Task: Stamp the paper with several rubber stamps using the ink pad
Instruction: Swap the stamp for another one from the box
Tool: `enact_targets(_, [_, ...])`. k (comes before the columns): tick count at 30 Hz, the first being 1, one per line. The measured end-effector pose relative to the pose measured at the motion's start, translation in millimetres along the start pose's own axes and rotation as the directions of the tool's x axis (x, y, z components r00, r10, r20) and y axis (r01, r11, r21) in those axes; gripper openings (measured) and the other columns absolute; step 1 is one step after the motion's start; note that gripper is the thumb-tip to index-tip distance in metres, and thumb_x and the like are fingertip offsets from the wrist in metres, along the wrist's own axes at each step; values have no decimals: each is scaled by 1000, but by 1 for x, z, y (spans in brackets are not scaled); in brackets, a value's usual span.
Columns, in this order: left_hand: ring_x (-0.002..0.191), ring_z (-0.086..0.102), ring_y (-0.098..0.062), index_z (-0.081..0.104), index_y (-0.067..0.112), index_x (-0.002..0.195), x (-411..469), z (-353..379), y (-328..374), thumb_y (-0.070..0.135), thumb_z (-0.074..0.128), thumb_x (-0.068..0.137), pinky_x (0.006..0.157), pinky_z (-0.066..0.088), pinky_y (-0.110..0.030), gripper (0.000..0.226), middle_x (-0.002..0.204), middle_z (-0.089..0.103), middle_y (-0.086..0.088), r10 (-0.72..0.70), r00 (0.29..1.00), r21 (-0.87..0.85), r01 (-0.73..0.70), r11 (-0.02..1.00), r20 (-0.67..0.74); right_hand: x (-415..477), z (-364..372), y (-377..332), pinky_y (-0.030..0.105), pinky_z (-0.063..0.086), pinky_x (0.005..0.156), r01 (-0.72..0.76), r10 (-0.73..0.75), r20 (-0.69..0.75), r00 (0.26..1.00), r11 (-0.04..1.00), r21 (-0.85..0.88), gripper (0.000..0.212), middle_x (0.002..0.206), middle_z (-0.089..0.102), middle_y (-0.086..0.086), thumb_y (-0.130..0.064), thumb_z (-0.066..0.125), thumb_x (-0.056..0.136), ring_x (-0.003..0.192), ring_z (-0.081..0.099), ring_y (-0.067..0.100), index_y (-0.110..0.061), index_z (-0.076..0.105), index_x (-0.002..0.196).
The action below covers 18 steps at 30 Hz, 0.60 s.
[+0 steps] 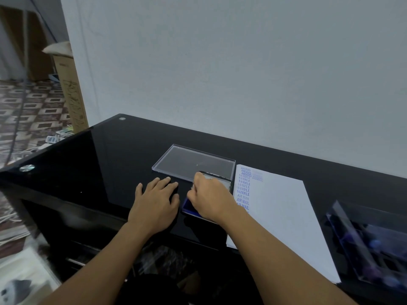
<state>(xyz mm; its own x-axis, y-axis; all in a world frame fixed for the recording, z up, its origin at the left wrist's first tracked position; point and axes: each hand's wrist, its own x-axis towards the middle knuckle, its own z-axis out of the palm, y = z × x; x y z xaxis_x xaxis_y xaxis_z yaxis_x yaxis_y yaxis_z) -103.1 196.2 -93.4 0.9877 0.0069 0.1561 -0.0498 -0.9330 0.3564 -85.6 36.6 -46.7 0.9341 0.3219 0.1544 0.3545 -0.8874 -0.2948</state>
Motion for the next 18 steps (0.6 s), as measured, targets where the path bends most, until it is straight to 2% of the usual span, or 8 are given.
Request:
enact_targets(14, [153, 12, -18, 35, 32, 153, 0, -3, 2, 40, 31, 105, 122, 5, -55, 49, 164, 24, 8, -6, 999, 15, 6, 1000, 36, -1, -1, -6, 36, 39, 62, -29, 29, -9, 1000, 1000, -7, 16, 73, 48, 5, -28, 44, 100, 73, 52, 30, -14, 39, 94])
enact_targets(18, [153, 12, -19, 35, 31, 153, 1, -5, 3, 40, 33, 105, 122, 5, -55, 49, 164, 24, 8, -12, 999, 9, 12, 1000, 42, -5, -6, -4, 39, 44, 67, -13, 12, 28, 1000, 999, 43, 15, 86, 60, 11, -29, 41, 102, 79, 55, 30, -15, 41, 97])
